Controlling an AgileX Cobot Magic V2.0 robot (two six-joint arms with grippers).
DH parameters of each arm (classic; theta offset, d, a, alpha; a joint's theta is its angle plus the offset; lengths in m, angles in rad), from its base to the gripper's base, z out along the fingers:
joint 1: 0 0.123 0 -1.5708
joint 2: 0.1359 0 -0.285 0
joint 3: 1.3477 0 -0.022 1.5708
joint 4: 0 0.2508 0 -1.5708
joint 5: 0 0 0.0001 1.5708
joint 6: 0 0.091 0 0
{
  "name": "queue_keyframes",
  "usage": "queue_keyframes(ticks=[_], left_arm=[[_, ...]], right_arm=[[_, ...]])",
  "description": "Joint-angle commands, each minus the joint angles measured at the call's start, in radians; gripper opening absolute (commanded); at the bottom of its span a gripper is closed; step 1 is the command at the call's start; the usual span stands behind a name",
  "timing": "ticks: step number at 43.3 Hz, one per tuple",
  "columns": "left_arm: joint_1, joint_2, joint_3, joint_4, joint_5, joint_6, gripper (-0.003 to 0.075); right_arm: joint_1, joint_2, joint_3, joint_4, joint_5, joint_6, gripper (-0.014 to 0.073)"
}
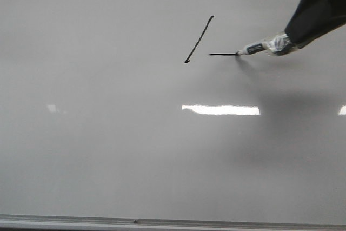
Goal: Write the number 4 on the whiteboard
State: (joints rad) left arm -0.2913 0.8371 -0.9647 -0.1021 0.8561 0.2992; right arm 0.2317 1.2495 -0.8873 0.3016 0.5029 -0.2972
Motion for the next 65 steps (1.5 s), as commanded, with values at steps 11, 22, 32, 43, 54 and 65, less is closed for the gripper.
queue_keyframes(ticks=[11,22,32,43,54,65], left_arm=[[0.002,-0.005,-0.025,-0.014,-0.072,-0.008,0.0439],[0.002,-0.005,-0.025,-0.014,-0.072,-0.008,0.0439],[0.002,-0.005,-0.025,-0.014,-0.072,-0.008,0.0439],[0.002,-0.005,-0.025,-0.014,-0.073,-0.008,0.0439],[-0.001,-0.005,-0.025,-0.02,-0.069,0.002,0.0439],[-0.113,0.04,-0.031,-0.116,-0.036,0.175,0.0441]], right_arm=[[0.082,-0.123,-0.037,0.021,-0.112,-0.013,-0.0068],[0.098,-0.072,-0.037,0.021,-0.246,-0.013,-0.0068],[0.097,0.042,-0.037,0.021,-0.187,-0.013,-0.0068],[0.098,0.126,-0.035,0.021,0.044,-0.054,-0.0068],[0.101,0.022,-0.042,0.022,0.05,-0.054,-0.0068],[0.203,-0.175,-0.042,0.024,0.242,-0.218,-0.0068]])
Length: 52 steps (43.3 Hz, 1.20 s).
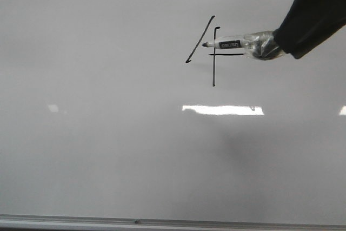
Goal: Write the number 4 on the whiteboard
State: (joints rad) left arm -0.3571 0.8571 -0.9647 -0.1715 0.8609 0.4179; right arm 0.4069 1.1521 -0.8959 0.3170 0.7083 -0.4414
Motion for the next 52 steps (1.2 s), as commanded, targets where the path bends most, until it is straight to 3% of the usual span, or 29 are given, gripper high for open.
queue_keyframes(ticks=[1,12,19,27,44,52], left_arm=[[-0.063,0.023,-0.031,-0.05,-0.038,0.072,0.0441],[-0.3,0.123,-0.053,-0.061,0.001,0.174,0.0461],[-0.47,0.21,-0.114,-0.061,0.001,0.183,0.0571],[-0.602,0.328,-0.182,-0.061,-0.03,0.208,0.0575],[-0.646,0.549,-0.26,-0.066,-0.164,0.223,0.0569],[-0.646,0.601,-0.262,-0.068,-0.205,0.225,0.0479]], right_arm=[[0.039,-0.091,-0.033,0.009,0.062,-0.091,-0.0068],[0.116,-0.202,-0.033,0.034,0.248,-0.284,-0.0068],[0.121,-0.209,-0.033,0.047,0.274,-0.296,-0.0068],[0.121,-0.209,-0.033,0.051,0.262,-0.296,-0.0068],[0.121,-0.209,-0.033,0.056,0.259,-0.296,-0.0068],[0.121,-0.209,-0.033,0.056,0.25,-0.296,-0.0068]])
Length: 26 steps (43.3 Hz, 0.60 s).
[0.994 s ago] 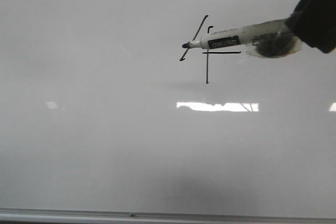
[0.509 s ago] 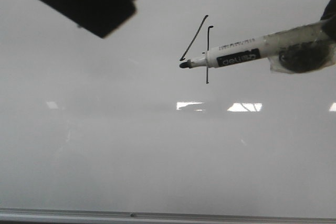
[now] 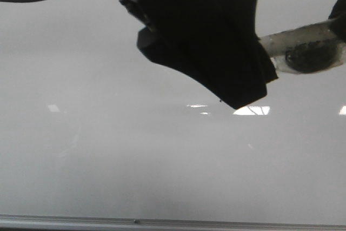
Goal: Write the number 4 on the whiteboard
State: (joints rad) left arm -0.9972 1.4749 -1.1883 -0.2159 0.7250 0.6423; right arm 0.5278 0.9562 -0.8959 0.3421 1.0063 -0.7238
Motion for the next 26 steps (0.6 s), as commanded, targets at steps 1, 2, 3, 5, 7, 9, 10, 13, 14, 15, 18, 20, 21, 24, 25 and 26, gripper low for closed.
queue_keyframes(ticks=[1,2,3,5,7,9,10,13,14,15,18,20,21,24,25,26], left_arm=[[-0.006,-0.014,-0.039,-0.024,-0.073,0.001,0.0463],[-0.006,-0.013,-0.039,-0.024,-0.078,0.001,0.0438],[-0.006,-0.011,-0.039,-0.024,-0.08,0.001,0.0417],[-0.006,-0.011,-0.039,-0.024,-0.092,0.001,0.0365],[-0.006,-0.011,-0.039,-0.024,-0.104,0.001,0.0315],[-0.006,-0.011,-0.039,-0.025,-0.119,0.001,0.0256],[-0.006,-0.011,-0.039,-0.029,-0.124,0.001,0.0232],[-0.006,-0.011,-0.039,-0.047,-0.128,0.001,0.0155],[-0.006,-0.011,-0.039,-0.052,-0.128,0.001,0.0127],[-0.006,-0.011,-0.039,-0.056,-0.128,0.001,0.0114],[-0.006,-0.011,-0.039,-0.058,-0.127,0.001,0.0059],[-0.006,-0.011,-0.039,-0.058,-0.127,0.001,0.003],[-0.006,-0.011,-0.039,-0.058,-0.125,0.001,0.002],[-0.006,-0.011,-0.039,-0.058,-0.124,0.001,-0.0001],[-0.006,-0.011,-0.039,-0.058,-0.124,0.001,-0.0004],[-0.006,-0.011,-0.039,-0.058,-0.123,0.001,-0.0004]], right_arm=[[0.0,-0.013,-0.033,0.031,-0.049,-0.013,-0.0068],[0.0,-0.013,-0.033,0.031,-0.05,-0.013,-0.0068],[0.0,-0.013,-0.033,0.031,-0.05,-0.013,-0.0068],[0.0,-0.013,-0.033,0.031,-0.05,-0.013,-0.0068],[0.0,-0.013,-0.033,0.031,-0.05,-0.013,-0.0068],[0.0,-0.013,-0.033,0.031,-0.051,-0.013,-0.0068],[0.0,-0.013,-0.033,0.031,-0.052,-0.013,-0.0068],[0.0,-0.013,-0.033,0.031,-0.052,-0.013,-0.0068],[0.0,-0.013,-0.033,0.031,-0.052,-0.013,-0.0068],[0.0,-0.013,-0.033,0.031,-0.052,-0.013,-0.0067],[0.0,-0.013,-0.033,0.031,-0.053,-0.013,-0.0053],[0.0,-0.013,-0.033,0.031,-0.053,-0.013,-0.0022],[0.0,-0.013,-0.033,0.031,-0.05,-0.013,0.0007],[0.0,-0.013,-0.033,0.031,-0.044,-0.013,0.0119],[0.0,-0.013,-0.033,0.031,-0.041,-0.012,0.0162],[0.0,-0.013,-0.033,0.031,-0.041,-0.012,0.0222]])
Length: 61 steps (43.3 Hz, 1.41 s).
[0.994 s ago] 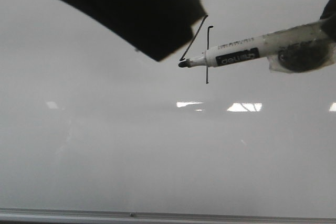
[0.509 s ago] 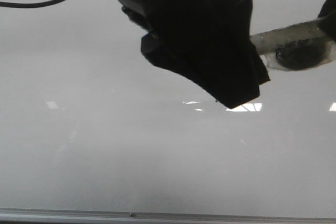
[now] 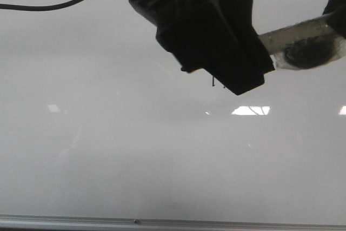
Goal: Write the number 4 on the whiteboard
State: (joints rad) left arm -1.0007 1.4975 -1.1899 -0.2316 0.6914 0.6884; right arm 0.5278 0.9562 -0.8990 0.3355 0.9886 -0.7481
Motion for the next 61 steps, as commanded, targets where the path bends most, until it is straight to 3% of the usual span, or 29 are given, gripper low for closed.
queue_keyframes(ticks=[1,5,9,18,25,28,32,43,48,53,61], left_arm=[[-0.002,-0.033,-0.037,-0.042,-0.088,-0.045,-0.0004],[-0.002,-0.033,-0.037,-0.042,-0.08,-0.045,-0.0004],[0.002,-0.035,-0.037,-0.015,-0.054,-0.052,-0.0004],[0.002,-0.071,-0.04,0.246,-0.003,-0.295,-0.0004],[0.018,-0.135,-0.04,0.651,0.13,-0.718,-0.0004],[0.054,-0.167,-0.04,0.765,0.197,-0.87,-0.0004],[0.138,-0.214,-0.035,0.832,0.259,-0.968,-0.0004],[0.446,-0.413,0.114,0.831,0.166,-1.024,-0.0004],[0.632,-0.486,0.219,0.802,0.046,-1.073,-0.0004],[0.816,-0.515,0.314,0.672,-0.103,-1.075,-0.0004],[0.969,-0.516,0.459,0.507,-0.374,-1.068,-0.0004]], right_arm=[[0.0,-0.013,-0.03,0.038,-0.024,0.013,0.0269],[-0.003,-0.013,-0.03,0.033,-0.028,0.022,0.0463],[-0.021,-0.013,-0.03,-0.006,-0.032,0.079,0.0554],[-0.113,-0.013,-0.03,-0.089,-0.036,0.211,0.0547],[-0.194,-0.013,-0.03,-0.09,-0.037,0.278,0.0547],[-0.211,-0.013,-0.029,-0.09,-0.038,0.286,0.0547],[-0.213,-0.013,-0.023,-0.09,-0.044,0.286,0.0547],[-0.213,-0.013,-0.023,-0.09,-0.047,0.286,0.0547],[-0.213,-0.013,-0.023,-0.09,-0.052,0.286,0.0547],[-0.213,-0.013,-0.023,-0.09,-0.057,0.286,0.0547],[-0.213,-0.013,-0.023,-0.09,-0.059,0.286,0.0547]])
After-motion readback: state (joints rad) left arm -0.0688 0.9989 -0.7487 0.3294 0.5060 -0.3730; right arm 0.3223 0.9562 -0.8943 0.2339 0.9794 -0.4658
